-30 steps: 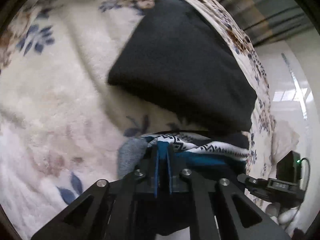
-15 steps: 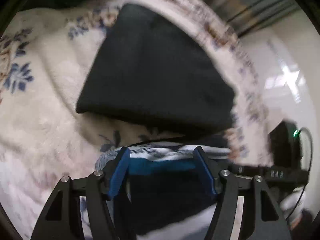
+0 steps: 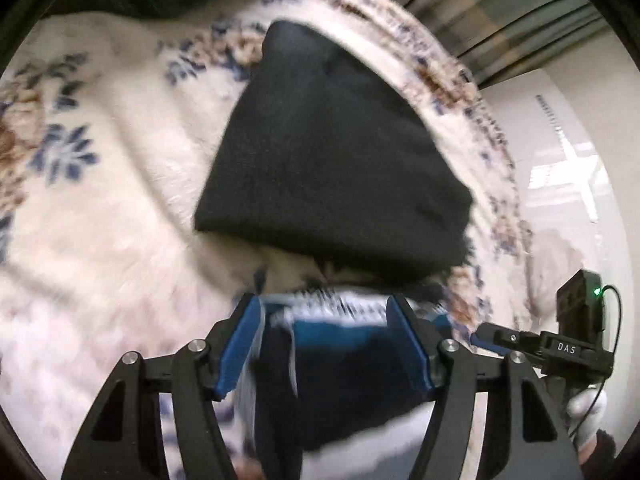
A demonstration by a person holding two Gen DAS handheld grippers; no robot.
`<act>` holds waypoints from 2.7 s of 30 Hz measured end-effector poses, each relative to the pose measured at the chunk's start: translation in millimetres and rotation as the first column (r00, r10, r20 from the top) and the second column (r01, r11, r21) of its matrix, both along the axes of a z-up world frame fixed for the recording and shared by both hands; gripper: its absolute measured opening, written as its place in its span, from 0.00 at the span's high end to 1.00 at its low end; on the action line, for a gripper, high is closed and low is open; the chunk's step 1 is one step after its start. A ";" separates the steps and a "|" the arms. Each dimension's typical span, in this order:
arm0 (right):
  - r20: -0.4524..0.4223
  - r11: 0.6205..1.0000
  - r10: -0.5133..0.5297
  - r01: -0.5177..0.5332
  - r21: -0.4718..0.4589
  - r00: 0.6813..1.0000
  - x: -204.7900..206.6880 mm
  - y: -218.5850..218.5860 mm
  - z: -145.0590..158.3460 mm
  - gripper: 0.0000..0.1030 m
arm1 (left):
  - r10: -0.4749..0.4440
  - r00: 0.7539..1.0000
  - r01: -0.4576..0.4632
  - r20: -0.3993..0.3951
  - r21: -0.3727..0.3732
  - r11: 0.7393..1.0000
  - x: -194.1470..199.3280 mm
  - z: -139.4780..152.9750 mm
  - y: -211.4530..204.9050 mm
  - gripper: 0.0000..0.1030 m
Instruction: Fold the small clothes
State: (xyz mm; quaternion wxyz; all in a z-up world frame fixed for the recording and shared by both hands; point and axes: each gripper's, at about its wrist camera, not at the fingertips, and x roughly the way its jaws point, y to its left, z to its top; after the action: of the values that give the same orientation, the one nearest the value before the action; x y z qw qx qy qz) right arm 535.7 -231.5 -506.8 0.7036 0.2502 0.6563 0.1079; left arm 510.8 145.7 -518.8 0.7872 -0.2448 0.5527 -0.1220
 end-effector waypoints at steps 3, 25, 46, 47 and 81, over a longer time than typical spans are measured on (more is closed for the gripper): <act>-0.026 0.999 0.005 -0.003 0.047 1.000 -58.3 -21.8 16.8 0.42 | 0.004 1.000 -0.004 0.000 0.001 1.000 -45.6 15.6 5.9 0.39; -0.417 0.987 0.160 -0.136 0.087 0.895 -478.2 -53.0 -50.9 0.42 | 0.027 0.892 -0.025 -0.451 0.010 1.000 -431.9 -52.4 -28.4 0.25; -0.331 0.962 0.133 -0.041 0.270 0.934 -541.8 -28.7 -101.8 0.91 | 0.005 0.928 -0.069 -0.371 -0.160 0.985 -457.9 -60.6 -58.5 0.87; -0.326 0.961 0.131 -0.040 0.273 0.936 -543.2 -29.0 -98.0 0.92 | 0.015 0.928 -0.084 -0.372 -0.170 0.982 -456.5 -57.5 -58.4 0.87; -0.006 0.925 -0.245 0.236 0.299 0.969 -72.0 -32.5 19.6 0.89 | 0.182 0.969 -0.239 -0.164 -0.465 0.852 -0.8 -7.2 15.9 0.43</act>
State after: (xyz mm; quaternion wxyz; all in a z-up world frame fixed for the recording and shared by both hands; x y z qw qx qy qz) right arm 463.7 -264.0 -487.2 0.6761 0.4299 0.5858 0.1221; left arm 510.0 161.7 -526.0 0.6772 -0.4985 0.5188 -0.1542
